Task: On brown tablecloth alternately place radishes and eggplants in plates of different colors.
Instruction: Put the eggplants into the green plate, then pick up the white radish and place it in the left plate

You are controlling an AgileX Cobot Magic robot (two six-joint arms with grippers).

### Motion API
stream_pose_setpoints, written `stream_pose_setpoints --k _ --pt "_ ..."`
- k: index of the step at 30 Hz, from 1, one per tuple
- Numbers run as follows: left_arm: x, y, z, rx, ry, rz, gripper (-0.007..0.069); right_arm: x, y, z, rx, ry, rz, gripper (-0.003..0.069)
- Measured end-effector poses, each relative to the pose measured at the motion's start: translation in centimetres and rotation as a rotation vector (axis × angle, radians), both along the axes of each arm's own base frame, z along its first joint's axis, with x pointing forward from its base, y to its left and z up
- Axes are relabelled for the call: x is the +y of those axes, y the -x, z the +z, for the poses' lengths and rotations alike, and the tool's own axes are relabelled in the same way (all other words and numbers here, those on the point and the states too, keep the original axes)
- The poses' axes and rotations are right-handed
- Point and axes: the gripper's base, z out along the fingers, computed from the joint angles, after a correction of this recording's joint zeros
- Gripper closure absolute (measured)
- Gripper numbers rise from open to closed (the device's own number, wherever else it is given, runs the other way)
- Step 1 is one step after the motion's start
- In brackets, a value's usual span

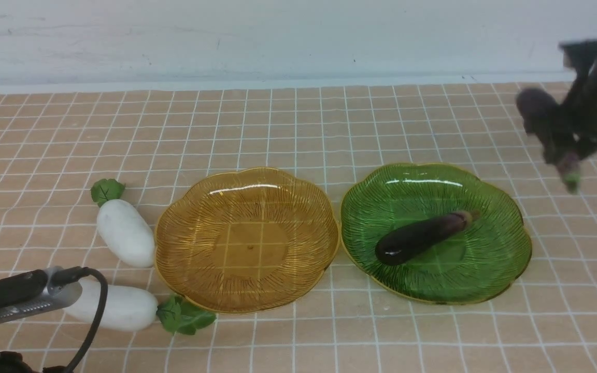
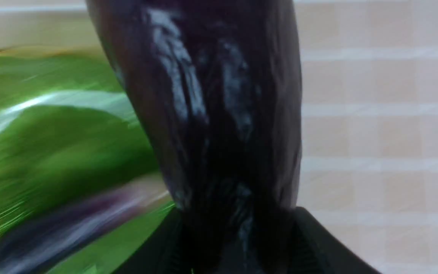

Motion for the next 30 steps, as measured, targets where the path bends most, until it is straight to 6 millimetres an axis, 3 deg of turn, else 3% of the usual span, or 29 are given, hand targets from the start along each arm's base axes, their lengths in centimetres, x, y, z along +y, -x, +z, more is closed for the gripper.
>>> stream_pose_setpoints --k 3,10,13,17,21,23,26,29,30 --pt "0.0 0.0 0.0 0.000 0.000 0.000 0.0396 3.5 3.1 -0.2 0.063 -0.047 0.082 0.0366" --pt "0.0 0.0 0.0 -0.005 -0.001 0.002 0.0343 7.4 4.9 -4.4 0.198 0.040 0.242 0.0358" --pt "0.0 -0.1 0.0 -0.012 -0.002 0.006 0.0307 8.8 5.1 -5.5 0.221 0.070 0.290 0.0242" --pt "0.0 -0.1 0.1 -0.013 -0.002 0.005 0.0234 9.5 4.8 -5.4 0.207 0.074 0.305 0.0020" --pt "0.1 -0.6 1.1 -0.048 -0.017 0.000 0.0184 9.4 4.9 -3.0 0.133 0.069 0.304 -0.0026" --pt "0.3 -0.9 2.0 -0.076 -0.035 0.002 0.0174 8.9 6.1 -0.8 0.080 0.076 0.312 0.0018" --pt "0.7 -1.7 3.5 -0.118 -0.058 0.061 0.0173 7.8 9.3 2.7 0.000 0.094 0.314 0.0155" --pt "1.2 -2.3 3.2 -0.072 -0.077 0.151 0.0173 6.2 14.3 6.3 -0.092 0.091 0.307 0.0402" --pt "1.4 -2.6 2.9 -0.049 -0.085 0.172 0.0173 5.7 16.0 7.1 -0.115 0.087 0.306 0.0516"
